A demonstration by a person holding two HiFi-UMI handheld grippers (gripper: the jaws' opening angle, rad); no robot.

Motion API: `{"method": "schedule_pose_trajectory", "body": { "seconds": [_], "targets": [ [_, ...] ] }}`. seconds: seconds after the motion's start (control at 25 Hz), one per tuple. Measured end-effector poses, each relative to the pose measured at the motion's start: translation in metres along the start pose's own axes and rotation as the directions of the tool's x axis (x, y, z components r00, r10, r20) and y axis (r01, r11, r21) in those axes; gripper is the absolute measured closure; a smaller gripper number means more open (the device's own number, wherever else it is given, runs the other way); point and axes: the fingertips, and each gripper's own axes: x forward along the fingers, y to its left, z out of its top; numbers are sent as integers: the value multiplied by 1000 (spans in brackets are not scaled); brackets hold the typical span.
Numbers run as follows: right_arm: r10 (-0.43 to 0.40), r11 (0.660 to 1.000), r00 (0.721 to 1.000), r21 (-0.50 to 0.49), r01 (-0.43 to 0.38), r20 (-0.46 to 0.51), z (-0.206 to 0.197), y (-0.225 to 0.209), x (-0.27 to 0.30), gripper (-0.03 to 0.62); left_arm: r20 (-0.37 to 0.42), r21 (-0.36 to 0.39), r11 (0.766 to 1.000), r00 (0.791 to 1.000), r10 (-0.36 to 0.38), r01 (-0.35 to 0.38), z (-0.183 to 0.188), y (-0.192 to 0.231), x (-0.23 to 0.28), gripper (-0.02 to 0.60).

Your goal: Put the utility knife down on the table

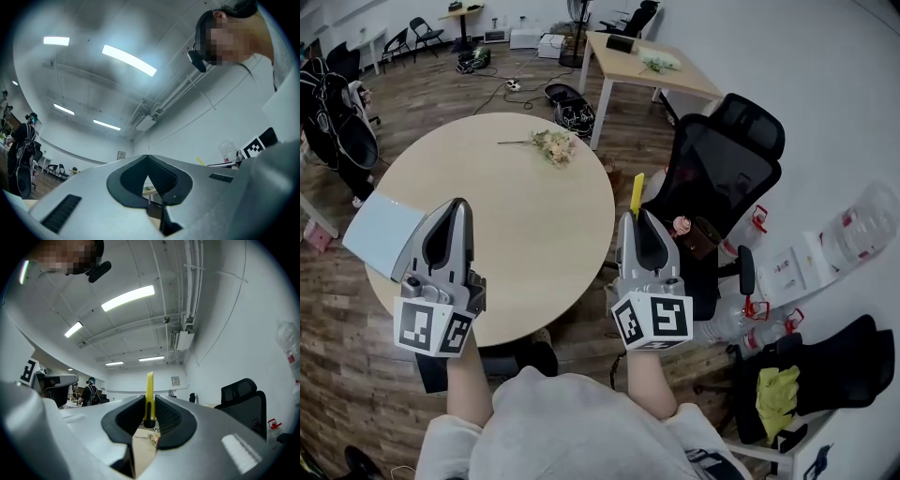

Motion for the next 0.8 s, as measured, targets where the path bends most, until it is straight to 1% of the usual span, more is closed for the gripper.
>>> {"method": "schedule_pose_trajectory", "body": {
  "seconds": [0.24, 0.4, 0.6, 0.8],
  "targets": [
    [19, 1000, 1000, 1, -19, 0, -12, 4, 56, 519, 9, -1, 1000, 1000, 15, -15, -12, 39, 35, 575],
    [22, 1000, 1000, -1, -22, -16, -25, 4, 88, 519, -2, -16, 1000, 1000, 18, -18, -27, 61, 56, 575],
    [40, 999, 997, 23, -39, -64, -46, 11, 120, 519, -29, -41, 999, 999, 30, -31, -45, 84, 68, 575],
    [52, 998, 987, 38, -46, -150, -84, 14, 144, 519, -69, -68, 996, 996, 53, -57, -71, 106, 76, 575]
  ]
}}
